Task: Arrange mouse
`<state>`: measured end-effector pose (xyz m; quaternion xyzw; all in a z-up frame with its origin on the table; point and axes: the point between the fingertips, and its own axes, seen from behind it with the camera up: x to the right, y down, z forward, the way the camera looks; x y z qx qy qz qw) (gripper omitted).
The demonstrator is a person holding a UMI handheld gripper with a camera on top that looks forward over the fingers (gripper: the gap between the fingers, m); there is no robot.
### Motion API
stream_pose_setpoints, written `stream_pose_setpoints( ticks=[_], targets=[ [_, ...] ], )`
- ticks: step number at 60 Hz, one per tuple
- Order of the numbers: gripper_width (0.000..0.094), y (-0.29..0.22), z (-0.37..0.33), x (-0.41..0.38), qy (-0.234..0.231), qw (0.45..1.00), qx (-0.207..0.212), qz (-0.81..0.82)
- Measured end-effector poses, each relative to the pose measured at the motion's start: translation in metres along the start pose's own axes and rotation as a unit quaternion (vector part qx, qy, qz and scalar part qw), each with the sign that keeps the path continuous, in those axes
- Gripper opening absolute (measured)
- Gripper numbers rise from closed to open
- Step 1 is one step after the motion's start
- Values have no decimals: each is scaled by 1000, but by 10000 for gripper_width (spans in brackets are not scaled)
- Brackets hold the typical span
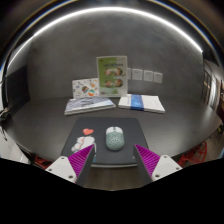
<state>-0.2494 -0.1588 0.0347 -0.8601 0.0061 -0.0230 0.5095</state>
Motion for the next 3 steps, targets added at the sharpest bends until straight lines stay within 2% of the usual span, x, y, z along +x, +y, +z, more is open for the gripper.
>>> stream_pose_setpoints(
  ticks=[3],
  targets=[
    [793, 3, -16, -9, -16, 1000, 3, -7]
  ],
)
